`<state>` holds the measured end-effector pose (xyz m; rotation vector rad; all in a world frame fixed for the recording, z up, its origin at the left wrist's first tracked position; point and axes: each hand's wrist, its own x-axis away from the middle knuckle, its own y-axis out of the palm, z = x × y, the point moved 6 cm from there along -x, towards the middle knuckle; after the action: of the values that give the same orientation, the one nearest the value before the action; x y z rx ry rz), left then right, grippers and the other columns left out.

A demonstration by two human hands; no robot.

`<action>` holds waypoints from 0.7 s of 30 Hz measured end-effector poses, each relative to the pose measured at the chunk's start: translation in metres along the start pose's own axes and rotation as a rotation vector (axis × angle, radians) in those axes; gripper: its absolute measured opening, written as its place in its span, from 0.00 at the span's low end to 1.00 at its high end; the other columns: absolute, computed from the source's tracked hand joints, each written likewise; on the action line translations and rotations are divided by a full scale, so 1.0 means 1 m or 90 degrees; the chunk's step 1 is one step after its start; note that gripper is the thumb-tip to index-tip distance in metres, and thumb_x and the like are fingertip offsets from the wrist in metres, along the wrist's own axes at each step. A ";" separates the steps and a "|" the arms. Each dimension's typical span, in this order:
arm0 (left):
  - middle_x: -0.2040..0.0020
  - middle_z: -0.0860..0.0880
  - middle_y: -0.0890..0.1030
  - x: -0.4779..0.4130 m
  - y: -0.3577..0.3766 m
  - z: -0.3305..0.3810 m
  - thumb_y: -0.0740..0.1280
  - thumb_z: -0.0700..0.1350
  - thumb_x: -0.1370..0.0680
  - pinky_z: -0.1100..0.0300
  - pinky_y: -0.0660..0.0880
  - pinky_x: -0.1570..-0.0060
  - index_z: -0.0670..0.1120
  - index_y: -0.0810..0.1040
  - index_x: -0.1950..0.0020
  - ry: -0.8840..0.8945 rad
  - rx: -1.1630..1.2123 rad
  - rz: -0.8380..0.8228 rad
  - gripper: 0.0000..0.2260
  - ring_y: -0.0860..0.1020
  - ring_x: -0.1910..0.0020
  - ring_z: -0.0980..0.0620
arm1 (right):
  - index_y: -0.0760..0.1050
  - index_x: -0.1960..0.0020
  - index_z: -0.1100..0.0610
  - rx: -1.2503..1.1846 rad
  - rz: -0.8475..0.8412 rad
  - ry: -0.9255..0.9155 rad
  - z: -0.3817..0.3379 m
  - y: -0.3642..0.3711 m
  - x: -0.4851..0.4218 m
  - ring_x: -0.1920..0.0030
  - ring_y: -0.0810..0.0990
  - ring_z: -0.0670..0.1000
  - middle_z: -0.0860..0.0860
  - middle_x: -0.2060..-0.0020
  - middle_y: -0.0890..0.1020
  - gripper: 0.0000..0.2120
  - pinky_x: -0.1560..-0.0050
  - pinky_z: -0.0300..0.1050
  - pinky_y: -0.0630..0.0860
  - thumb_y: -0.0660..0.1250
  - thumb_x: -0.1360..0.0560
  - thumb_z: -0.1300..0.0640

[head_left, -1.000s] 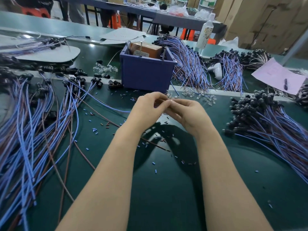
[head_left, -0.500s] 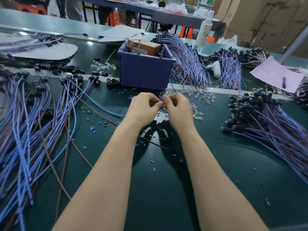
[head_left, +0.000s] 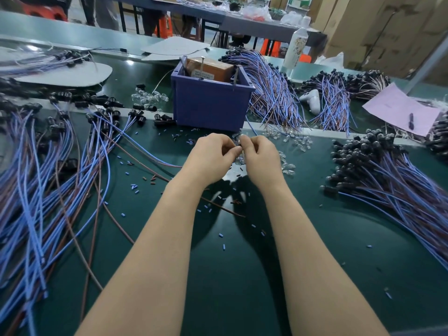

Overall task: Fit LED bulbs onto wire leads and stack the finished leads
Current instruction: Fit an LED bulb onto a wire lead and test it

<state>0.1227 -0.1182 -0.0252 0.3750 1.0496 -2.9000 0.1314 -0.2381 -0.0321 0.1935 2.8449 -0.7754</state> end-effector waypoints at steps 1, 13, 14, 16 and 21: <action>0.58 0.46 0.83 0.000 0.001 0.001 0.65 0.47 0.22 0.57 0.75 0.53 0.43 0.81 0.54 0.008 0.004 -0.014 0.09 0.79 0.57 0.49 | 0.70 0.62 0.56 -0.042 -0.024 0.038 0.004 0.001 -0.001 0.68 0.68 0.45 0.47 0.70 0.71 0.14 0.62 0.41 0.64 0.58 0.19 0.53; 0.58 0.48 0.83 0.002 0.003 0.001 0.64 0.45 0.22 0.60 0.74 0.54 0.44 0.82 0.54 0.033 0.014 -0.055 0.09 0.78 0.60 0.53 | 0.69 0.63 0.60 -0.128 -0.085 0.112 0.010 0.006 -0.001 0.69 0.64 0.50 0.52 0.71 0.68 0.17 0.64 0.45 0.60 0.57 0.19 0.54; 0.58 0.48 0.84 0.003 0.003 0.001 0.64 0.45 0.22 0.60 0.74 0.53 0.44 0.82 0.54 0.036 0.009 -0.054 0.08 0.78 0.59 0.52 | 0.68 0.64 0.59 -0.081 -0.073 0.089 0.007 0.004 -0.001 0.68 0.65 0.49 0.51 0.71 0.69 0.16 0.63 0.44 0.60 0.58 0.19 0.53; 0.58 0.47 0.84 0.001 0.000 -0.001 0.65 0.45 0.22 0.59 0.74 0.54 0.44 0.82 0.53 0.031 0.005 -0.032 0.08 0.79 0.58 0.51 | 0.69 0.59 0.57 0.051 -0.004 -0.012 -0.002 0.000 0.001 0.64 0.69 0.48 0.47 0.68 0.72 0.12 0.62 0.41 0.60 0.58 0.19 0.54; 0.60 0.48 0.83 0.001 0.000 -0.001 0.64 0.46 0.22 0.60 0.73 0.57 0.45 0.82 0.55 0.017 0.012 -0.008 0.08 0.78 0.60 0.51 | 0.70 0.56 0.58 0.033 0.039 -0.054 -0.005 0.001 0.003 0.65 0.71 0.46 0.47 0.66 0.74 0.10 0.64 0.39 0.60 0.59 0.19 0.54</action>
<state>0.1219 -0.1174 -0.0261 0.4105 1.0328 -2.9252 0.1278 -0.2347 -0.0294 0.2468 2.7279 -0.8251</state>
